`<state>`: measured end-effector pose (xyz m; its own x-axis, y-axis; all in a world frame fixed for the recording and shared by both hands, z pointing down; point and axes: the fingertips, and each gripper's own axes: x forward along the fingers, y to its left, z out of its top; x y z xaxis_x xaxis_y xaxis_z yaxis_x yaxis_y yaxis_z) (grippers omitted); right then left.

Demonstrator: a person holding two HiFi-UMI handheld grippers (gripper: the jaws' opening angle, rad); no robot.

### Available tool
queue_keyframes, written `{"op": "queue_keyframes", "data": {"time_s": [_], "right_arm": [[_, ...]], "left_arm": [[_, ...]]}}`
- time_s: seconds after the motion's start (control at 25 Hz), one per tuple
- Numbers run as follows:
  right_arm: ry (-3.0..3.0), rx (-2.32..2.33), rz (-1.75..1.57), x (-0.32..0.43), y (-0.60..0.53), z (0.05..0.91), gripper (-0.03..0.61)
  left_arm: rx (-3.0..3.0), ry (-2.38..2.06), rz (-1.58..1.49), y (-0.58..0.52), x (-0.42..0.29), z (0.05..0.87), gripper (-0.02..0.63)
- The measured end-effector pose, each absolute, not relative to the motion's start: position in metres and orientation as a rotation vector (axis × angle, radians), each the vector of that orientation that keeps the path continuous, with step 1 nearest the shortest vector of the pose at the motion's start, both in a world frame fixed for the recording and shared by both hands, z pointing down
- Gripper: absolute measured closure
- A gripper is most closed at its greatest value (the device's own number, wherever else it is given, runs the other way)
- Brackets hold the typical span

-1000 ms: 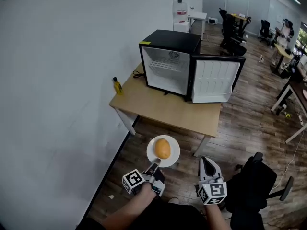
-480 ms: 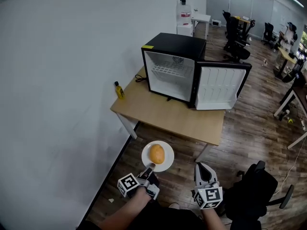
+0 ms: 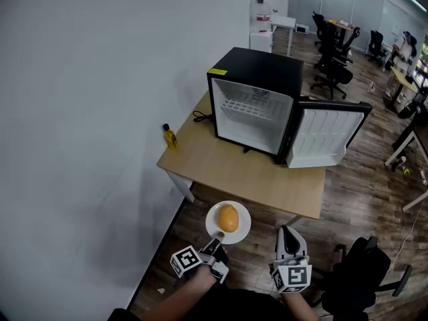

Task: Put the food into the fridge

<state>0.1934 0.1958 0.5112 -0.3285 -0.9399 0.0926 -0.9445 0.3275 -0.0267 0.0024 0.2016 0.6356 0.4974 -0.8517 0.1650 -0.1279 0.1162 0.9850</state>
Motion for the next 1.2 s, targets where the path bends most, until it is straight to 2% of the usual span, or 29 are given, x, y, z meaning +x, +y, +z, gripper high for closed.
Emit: {"op": "queue_keyframes", "data": {"time_s": [0.6, 1.2], "right_arm": [[-2.344, 1.878, 0.188, 0.106, 0.090, 0.531, 0.518], [-2.293, 1.917, 0.256, 0.077, 0.008, 0.548, 0.518]], "left_arm": [[1.435, -0.768, -0.482, 0.078, -0.055, 0.635, 0.586], [1.442, -0.719, -0.473, -0.027, -0.075, 0.619, 0.586]]}}
